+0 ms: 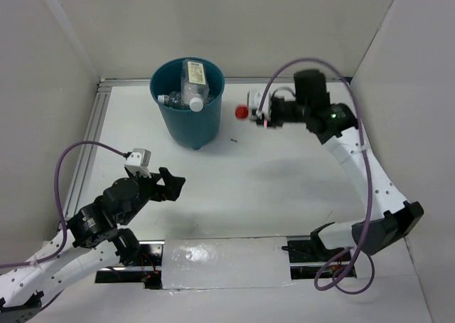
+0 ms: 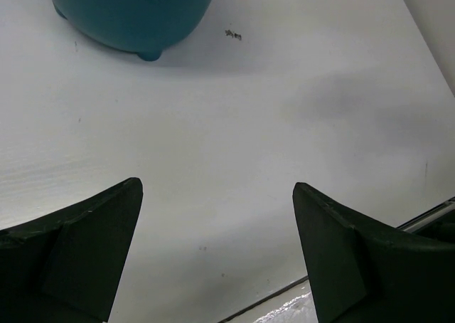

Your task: Put the plastic bottles in the bin

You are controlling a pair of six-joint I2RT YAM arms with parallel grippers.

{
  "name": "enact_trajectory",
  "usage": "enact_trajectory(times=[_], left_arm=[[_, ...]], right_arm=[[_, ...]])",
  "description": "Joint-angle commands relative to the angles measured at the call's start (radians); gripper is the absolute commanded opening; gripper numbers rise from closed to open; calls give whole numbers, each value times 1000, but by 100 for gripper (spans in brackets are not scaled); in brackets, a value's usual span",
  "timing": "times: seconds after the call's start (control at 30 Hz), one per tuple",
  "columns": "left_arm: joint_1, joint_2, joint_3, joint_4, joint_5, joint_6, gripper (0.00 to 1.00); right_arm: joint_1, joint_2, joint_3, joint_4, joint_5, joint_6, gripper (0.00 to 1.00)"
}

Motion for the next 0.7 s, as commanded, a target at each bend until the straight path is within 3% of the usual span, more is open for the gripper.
enact_trajectory(times=[0.0, 0.1, 0.37, 0.53, 0.67], left_arm=[[-4, 14, 1, 81, 17, -9, 99], [-4, 14, -8, 92, 26, 0, 99], [-4, 14, -49, 135, 46, -20, 99], [-4, 14, -71, 144, 55, -44, 99], [-4, -9, -94, 144, 55, -55, 99]], right_arm=[[-1, 84, 230, 219, -155, 295, 0], [-1, 199, 361, 487, -179, 519, 0], [106, 628, 828, 956, -186, 1149, 0], [189, 932, 1180, 1036, -100, 1328, 0], [232, 948, 1121, 1156, -77, 1357, 0]])
